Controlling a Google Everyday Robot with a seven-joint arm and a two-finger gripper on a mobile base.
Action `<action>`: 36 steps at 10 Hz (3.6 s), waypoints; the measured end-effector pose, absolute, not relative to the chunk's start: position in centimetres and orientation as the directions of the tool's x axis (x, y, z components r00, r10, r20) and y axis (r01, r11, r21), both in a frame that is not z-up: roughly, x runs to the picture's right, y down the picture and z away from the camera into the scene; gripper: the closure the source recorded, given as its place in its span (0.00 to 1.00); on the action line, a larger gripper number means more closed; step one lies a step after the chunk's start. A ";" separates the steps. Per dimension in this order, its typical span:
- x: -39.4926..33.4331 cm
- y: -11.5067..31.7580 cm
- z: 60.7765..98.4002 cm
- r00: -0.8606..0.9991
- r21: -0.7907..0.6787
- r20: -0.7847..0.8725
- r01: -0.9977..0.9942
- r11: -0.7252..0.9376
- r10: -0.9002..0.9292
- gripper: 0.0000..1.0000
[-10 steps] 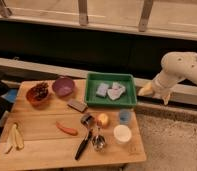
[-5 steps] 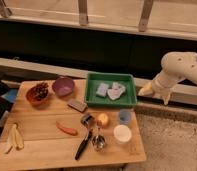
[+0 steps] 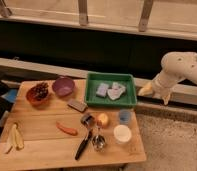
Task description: Place eraser in table surface
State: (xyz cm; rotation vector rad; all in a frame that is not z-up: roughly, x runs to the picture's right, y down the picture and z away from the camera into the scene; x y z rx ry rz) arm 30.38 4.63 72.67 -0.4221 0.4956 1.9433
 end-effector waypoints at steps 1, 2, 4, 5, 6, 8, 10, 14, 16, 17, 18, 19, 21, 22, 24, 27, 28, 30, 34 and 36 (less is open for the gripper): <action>30.3 4.5 72.6 -0.392 0.149 -0.494 -0.917 -0.369 0.776 0.20; 30.1 4.2 72.6 -0.380 0.140 -0.483 -0.923 -0.359 0.788 0.20; 28.0 2.6 72.5 -0.325 0.096 -0.467 -0.943 -0.319 0.822 0.20; 26.2 1.7 72.5 -0.285 0.067 -0.460 -0.956 -0.287 0.841 0.20; 24.6 1.1 72.5 -0.249 0.044 -0.454 -0.965 -0.258 0.856 0.20; 19.3 -0.3 72.1 -0.132 -0.036 -0.437 -0.986 -0.164 0.890 0.20; 13.7 -0.9 71.0 -0.006 -0.124 -0.418 -0.990 -0.063 0.908 0.20; 11.9 -0.8 70.2 0.037 -0.162 -0.412 -0.986 -0.034 0.910 0.20; 11.8 -0.6 70.5 0.045 -0.166 -0.419 -0.986 -0.028 0.907 0.20; 11.3 -0.4 70.5 0.068 -0.183 -0.416 -0.983 -0.010 0.907 0.20; 10.3 -0.2 70.6 0.096 -0.201 -0.411 -0.980 0.012 0.907 0.20; 8.4 -0.2 70.6 0.135 -0.227 -0.401 -0.973 0.045 0.906 0.20; 3.0 -0.2 70.9 0.232 -0.290 -0.376 -0.949 0.124 0.897 0.20; 0.5 -0.1 70.9 0.279 -0.329 -0.362 -0.931 0.158 0.890 0.20; -2.8 0.3 70.4 0.345 -0.392 -0.329 -0.897 0.206 0.879 0.20; -2.7 0.2 70.3 0.344 -0.390 -0.328 -0.898 0.205 0.880 0.20; -2.9 0.3 70.4 0.352 -0.393 -0.330 -0.895 0.212 0.876 0.20; -4.7 1.4 71.0 0.402 -0.422 -0.326 -0.872 0.249 0.856 0.20; -11.8 3.6 73.8 0.524 -0.525 -0.301 -0.789 0.320 0.797 0.20; -14.4 4.8 76.3 0.569 -0.562 -0.295 -0.753 0.342 0.767 0.20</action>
